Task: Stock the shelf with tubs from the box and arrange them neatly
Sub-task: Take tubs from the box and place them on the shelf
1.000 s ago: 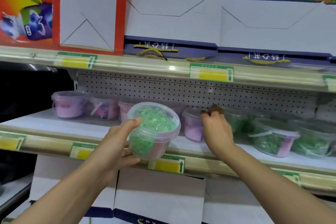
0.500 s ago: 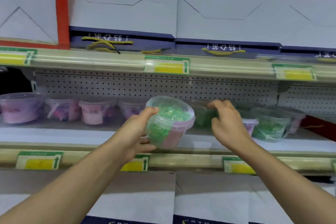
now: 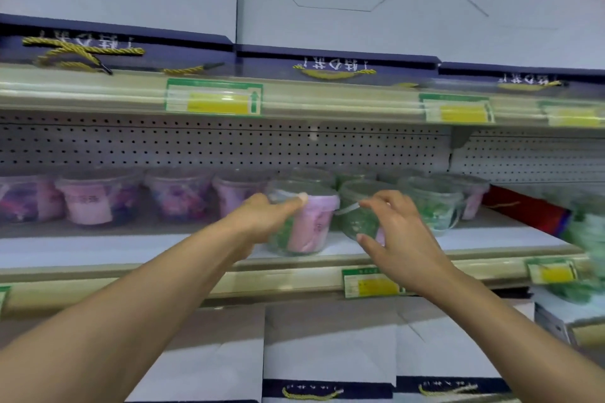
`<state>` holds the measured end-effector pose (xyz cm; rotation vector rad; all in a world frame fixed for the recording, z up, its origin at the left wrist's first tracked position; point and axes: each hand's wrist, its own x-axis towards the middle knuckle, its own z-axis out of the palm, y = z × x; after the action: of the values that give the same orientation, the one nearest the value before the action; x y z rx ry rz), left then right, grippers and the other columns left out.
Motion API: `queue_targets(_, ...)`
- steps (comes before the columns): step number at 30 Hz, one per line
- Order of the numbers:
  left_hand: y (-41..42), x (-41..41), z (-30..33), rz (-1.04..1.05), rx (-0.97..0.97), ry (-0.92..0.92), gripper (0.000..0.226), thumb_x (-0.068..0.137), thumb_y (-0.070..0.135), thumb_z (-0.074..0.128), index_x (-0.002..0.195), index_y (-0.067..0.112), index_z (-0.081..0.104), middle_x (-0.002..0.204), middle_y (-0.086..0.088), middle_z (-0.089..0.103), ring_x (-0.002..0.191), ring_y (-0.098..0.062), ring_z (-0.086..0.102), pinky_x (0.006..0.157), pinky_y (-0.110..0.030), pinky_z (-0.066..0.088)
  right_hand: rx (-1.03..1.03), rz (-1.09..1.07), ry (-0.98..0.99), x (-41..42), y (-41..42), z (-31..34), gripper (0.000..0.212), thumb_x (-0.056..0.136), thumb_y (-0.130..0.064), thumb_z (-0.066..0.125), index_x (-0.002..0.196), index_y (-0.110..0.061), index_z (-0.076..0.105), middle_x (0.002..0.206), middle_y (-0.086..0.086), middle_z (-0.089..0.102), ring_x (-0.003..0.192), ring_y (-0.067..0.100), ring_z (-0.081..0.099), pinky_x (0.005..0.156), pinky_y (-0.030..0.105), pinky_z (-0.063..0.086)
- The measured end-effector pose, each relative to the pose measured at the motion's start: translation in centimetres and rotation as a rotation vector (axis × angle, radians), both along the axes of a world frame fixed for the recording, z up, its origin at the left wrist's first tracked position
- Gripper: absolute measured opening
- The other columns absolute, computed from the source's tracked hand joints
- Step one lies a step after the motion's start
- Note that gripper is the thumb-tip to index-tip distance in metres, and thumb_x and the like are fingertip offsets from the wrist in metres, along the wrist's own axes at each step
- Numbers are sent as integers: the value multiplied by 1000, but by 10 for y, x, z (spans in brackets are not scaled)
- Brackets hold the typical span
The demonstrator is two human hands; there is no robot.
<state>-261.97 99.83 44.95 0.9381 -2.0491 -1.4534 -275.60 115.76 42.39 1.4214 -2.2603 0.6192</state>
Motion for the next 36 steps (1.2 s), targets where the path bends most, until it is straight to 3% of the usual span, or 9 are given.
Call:
queue_targets(4, 8, 4, -13, 144, -301, -100, 110, 71, 38, 79, 146, 7, 4, 144, -16, 37, 126, -31, 44, 101, -39, 41, -4, -35, 66, -6, 1, -5, 57, 86, -31, 61, 138, -18, 41, 144, 9, 30, 135, 24, 24, 112, 35, 23)
queue_targets(8, 12, -8, -17, 168, -485, -155, 99, 69, 39, 80, 138, 5, 17, 141, -16, 38, 124, -31, 45, 99, -38, 41, 15, -82, 90, -13, 1, -7, 59, 86, -32, 60, 139, -18, 38, 146, 9, 27, 134, 25, 24, 109, 33, 23)
queue_targets(19, 14, -35, -16, 244, -507, -293, 85, 73, 47, 74, 129, 5, 27, 131, -21, 48, 116, -37, 51, 93, -41, 45, 113, -8, 72, -31, 6, -5, 71, 86, -32, 60, 146, -18, 24, 150, 8, 20, 137, 24, 18, 110, 33, 20)
queue_targets(23, 27, -30, -23, 304, -504, -280, 84, 77, 40, 72, 138, 13, 20, 141, -22, 33, 125, -41, 42, 102, -47, 39, 74, 45, 55, -29, 29, -10, 75, 84, -32, 63, 146, -17, 24, 153, 6, 19, 141, 23, 13, 114, 34, 16)
queue_targets(26, 53, -21, -29, 368, -615, -261, 85, 78, 33, 72, 142, 18, 17, 143, -18, 26, 132, -38, 29, 103, -47, 35, 71, 88, 94, -24, 59, -19, 73, 85, -32, 63, 146, -17, 26, 153, 5, 19, 141, 23, 12, 115, 33, 13)
queue_targets(31, 123, -5, -52, 240, -901, -260, 66, 81, 31, 68, 137, 19, 34, 140, -6, 32, 129, -27, 30, 103, -39, 35, 108, 167, 104, -14, 107, -48, 67, 87, -27, 60, 145, -16, 29, 152, 6, 22, 142, 23, 14, 115, 34, 13)
queue_targets(36, 185, 5, -105, 102, -879, -376, 56, 86, 31, 61, 136, 22, 39, 140, 1, 42, 127, -22, 38, 98, -37, 40, 248, 222, 20, -10, 140, -105, 65, 90, -29, 58, 145, -13, 28, 152, 10, 23, 140, 26, 18, 114, 36, 20)
